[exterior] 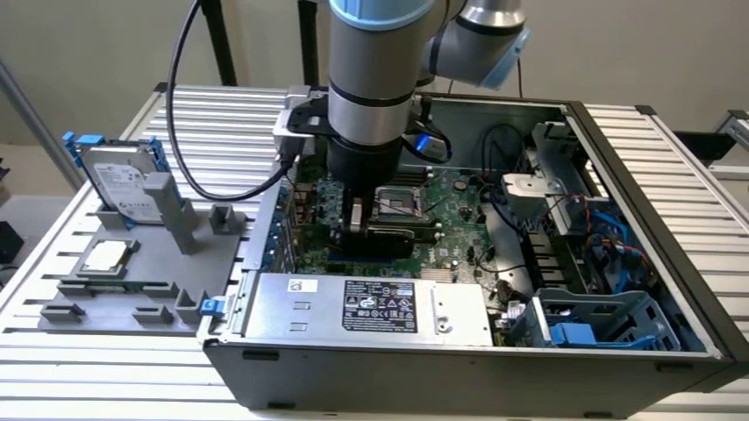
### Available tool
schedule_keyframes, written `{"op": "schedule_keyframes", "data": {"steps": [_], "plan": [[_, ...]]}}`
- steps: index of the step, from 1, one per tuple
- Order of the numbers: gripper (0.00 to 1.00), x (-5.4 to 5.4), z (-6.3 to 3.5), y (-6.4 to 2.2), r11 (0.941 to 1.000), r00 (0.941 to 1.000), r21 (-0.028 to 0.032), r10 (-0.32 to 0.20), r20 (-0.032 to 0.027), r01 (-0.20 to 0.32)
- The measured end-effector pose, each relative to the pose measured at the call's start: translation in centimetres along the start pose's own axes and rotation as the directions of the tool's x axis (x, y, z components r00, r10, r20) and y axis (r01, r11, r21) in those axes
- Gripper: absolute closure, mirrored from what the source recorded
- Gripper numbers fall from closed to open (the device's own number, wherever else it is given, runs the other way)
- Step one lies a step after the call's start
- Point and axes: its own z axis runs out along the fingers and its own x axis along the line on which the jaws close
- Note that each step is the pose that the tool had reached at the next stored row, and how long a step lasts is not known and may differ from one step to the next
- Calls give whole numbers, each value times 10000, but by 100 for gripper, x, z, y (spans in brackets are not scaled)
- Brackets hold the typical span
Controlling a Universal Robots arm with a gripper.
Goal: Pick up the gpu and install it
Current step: 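Insert the gpu into the slot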
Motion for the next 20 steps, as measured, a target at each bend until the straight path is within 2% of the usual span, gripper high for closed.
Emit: {"op": "schedule_keyframes", "data": {"steps": [13, 20], "plan": [[100, -12, -3, 1, 10000, 10000, -40, 5, 1, -5], [100, -5, -4, 0, 9999, 10000, -118, 18, -3, -18]]}}
